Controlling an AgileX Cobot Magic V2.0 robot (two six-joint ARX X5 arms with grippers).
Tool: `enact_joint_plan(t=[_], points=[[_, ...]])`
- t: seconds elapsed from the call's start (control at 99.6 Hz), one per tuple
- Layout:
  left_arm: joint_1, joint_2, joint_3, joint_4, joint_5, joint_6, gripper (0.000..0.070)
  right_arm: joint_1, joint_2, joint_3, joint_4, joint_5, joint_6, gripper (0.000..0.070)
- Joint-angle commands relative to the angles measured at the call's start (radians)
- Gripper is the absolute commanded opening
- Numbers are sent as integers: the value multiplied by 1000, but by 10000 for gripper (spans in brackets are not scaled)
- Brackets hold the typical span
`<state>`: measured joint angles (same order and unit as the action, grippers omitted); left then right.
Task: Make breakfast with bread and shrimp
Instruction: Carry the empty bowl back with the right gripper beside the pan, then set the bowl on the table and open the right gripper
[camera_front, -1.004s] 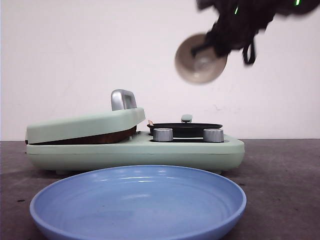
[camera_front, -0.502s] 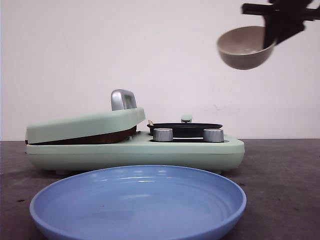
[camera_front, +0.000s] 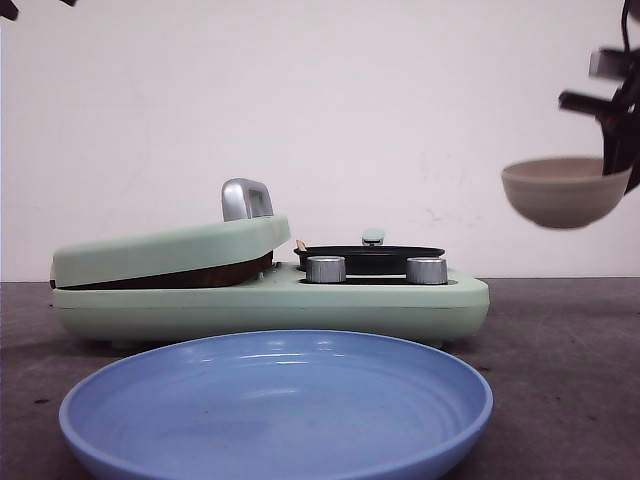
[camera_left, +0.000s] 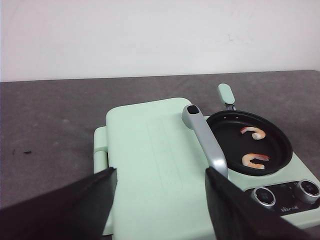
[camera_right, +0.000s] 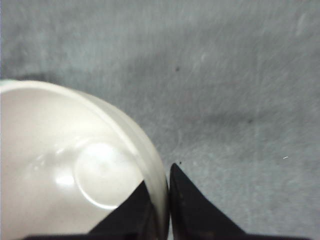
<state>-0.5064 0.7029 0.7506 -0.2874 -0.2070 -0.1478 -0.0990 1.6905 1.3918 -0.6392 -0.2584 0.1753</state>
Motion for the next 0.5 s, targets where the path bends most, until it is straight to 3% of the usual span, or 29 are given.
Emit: enact_joint_plan(t=[0.0, 0.492], points=[[-5, 18, 5, 31, 2, -3, 310, -2, 48, 17, 9, -11, 7, 6], [-5, 69, 5, 86, 2, -3, 310, -3, 265, 17, 25, -29, -3, 6]])
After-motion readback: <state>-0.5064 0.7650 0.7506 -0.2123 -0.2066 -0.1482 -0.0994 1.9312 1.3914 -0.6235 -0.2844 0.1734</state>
